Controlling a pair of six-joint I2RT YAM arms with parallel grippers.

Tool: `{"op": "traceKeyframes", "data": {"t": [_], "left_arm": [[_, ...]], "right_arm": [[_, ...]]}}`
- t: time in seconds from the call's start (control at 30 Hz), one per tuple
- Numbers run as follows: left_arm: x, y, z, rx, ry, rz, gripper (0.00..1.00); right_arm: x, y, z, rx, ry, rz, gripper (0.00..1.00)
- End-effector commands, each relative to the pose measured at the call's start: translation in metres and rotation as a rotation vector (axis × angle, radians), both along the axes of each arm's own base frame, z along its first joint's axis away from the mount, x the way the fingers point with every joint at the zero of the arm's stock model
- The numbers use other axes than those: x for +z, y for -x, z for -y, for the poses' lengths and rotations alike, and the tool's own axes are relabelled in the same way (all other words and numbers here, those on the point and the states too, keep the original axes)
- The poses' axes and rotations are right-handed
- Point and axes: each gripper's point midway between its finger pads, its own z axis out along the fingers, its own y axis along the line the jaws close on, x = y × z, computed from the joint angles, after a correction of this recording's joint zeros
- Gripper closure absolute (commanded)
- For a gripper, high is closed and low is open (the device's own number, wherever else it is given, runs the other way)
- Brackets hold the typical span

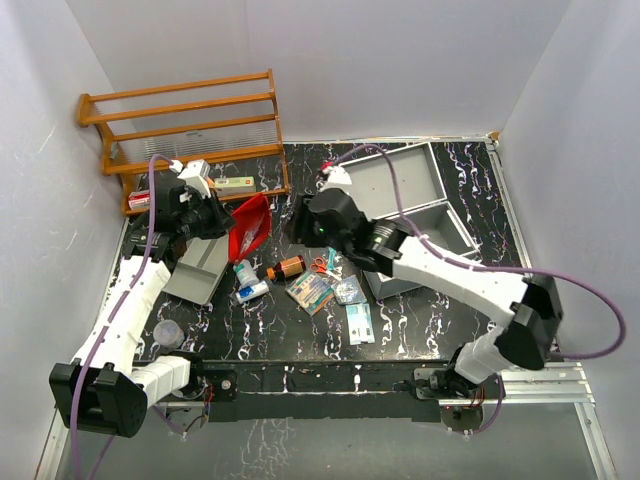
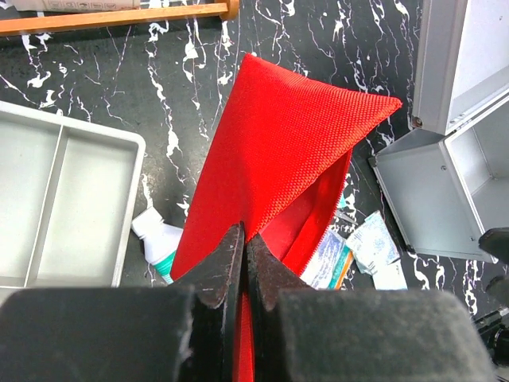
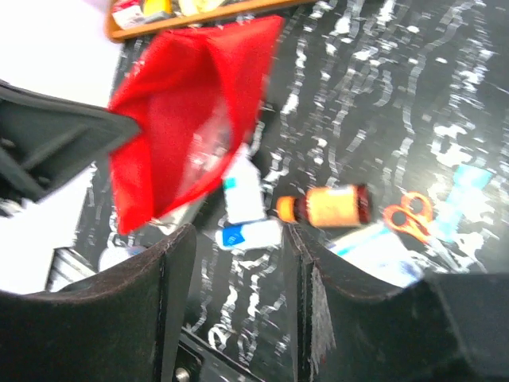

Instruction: Organize the medicine kit

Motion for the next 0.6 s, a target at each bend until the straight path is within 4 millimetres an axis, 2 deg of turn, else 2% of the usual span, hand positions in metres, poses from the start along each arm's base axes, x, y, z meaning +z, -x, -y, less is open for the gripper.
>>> {"op": "traceKeyframes", "data": {"t": [0.0, 0.13, 0.23, 0.4, 0.57], "left_arm": [[0.025, 0.003, 0.006, -0.024, 0.024, 0.02, 1.0], [0.027, 0.005, 0.005, -0.013, 0.026, 0.003, 1.0], [0.03, 0.004, 0.004, 0.0, 0.031, 0.005, 1.0], [0.036, 0.0, -0.001, 0.033, 0.024, 0.019, 1.0], [0.04, -0.003, -0.011, 0.096, 0.0, 0.043, 1.0]], "right_arm": [[-0.027, 0.009, 0.056, -0.051, 0.122, 0.003, 0.53], [-0.069, 0.027, 0.093, -0.043, 0.271, -0.032, 0.48], [-0.096, 0.039, 0.101, 0.005, 0.345, -0.078, 0.46], [-0.13, 0.055, 0.08, 0.181, 0.399, -0.146, 0.48], [-0.148, 0.058, 0.054, 0.295, 0.481, -0.114, 0.49]]}}
